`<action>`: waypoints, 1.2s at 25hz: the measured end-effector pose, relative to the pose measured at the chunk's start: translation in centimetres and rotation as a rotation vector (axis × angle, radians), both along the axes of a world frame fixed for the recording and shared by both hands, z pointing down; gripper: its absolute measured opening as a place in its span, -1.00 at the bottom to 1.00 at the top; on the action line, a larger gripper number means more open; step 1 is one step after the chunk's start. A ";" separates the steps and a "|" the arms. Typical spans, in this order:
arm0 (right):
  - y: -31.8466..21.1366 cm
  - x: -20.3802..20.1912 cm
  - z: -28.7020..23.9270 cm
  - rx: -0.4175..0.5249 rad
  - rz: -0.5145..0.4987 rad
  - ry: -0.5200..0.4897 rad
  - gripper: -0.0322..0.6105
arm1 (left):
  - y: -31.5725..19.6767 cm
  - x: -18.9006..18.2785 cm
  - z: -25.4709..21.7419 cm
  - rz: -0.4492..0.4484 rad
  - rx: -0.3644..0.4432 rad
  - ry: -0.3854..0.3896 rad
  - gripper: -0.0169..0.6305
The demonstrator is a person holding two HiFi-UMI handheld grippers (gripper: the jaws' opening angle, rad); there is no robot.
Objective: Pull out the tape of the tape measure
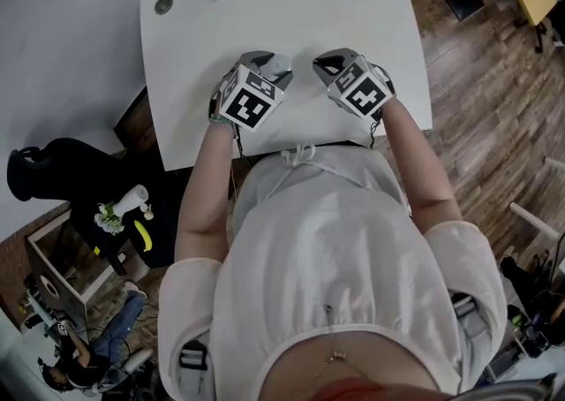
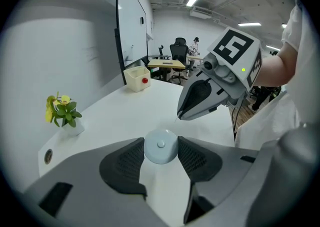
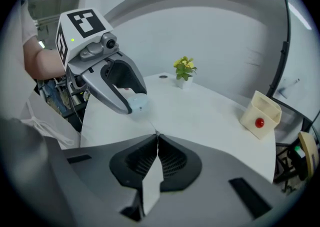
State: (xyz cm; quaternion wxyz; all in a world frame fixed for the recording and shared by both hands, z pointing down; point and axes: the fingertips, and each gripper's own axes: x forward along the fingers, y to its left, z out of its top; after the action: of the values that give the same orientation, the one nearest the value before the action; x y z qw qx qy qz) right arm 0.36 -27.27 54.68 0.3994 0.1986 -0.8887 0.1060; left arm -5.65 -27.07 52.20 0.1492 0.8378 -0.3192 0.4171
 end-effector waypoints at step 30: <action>-2.4 5.3 0.0 -0.074 0.276 -0.022 -0.86 | -0.9 -4.6 -0.8 -0.163 0.055 0.007 -0.25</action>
State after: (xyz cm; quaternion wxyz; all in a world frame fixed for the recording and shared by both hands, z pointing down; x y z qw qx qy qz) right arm 5.62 -29.71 54.71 0.3784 0.3027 -0.8528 0.1947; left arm -10.27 -28.02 51.41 0.1607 0.8144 -0.3970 0.3916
